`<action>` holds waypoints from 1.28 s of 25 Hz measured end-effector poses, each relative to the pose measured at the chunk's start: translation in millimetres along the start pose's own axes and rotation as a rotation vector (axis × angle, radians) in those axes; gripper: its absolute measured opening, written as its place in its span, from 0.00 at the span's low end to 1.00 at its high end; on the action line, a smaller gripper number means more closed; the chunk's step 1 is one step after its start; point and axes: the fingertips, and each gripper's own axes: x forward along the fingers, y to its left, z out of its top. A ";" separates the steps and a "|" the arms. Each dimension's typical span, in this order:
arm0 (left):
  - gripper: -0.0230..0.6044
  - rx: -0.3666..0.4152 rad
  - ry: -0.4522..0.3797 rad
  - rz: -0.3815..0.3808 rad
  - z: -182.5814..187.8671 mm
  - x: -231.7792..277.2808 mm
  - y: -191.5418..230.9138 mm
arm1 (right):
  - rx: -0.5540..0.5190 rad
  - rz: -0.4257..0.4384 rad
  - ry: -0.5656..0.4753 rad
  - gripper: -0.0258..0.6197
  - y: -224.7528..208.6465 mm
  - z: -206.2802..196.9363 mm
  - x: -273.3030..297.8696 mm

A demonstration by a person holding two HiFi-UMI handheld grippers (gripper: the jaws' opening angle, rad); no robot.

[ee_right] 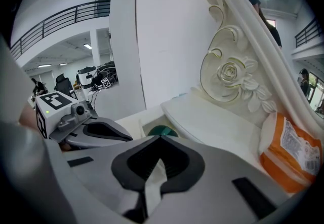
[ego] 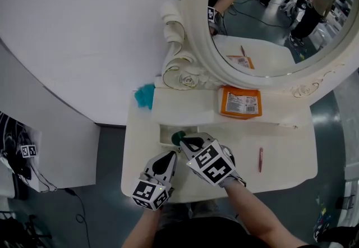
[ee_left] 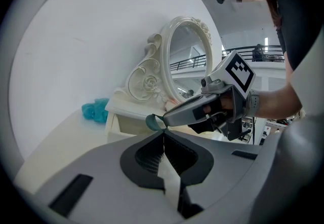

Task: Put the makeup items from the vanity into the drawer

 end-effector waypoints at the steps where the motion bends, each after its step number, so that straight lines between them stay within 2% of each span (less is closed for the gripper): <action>1: 0.06 0.000 0.000 -0.001 0.4 0.2 1.4 | 0.001 0.001 0.002 0.07 0.0 0.7 1.9; 32: 0.06 -0.018 0.006 -0.020 5.8 -1.2 28.7 | -0.033 0.005 0.073 0.07 4.2 9.7 39.0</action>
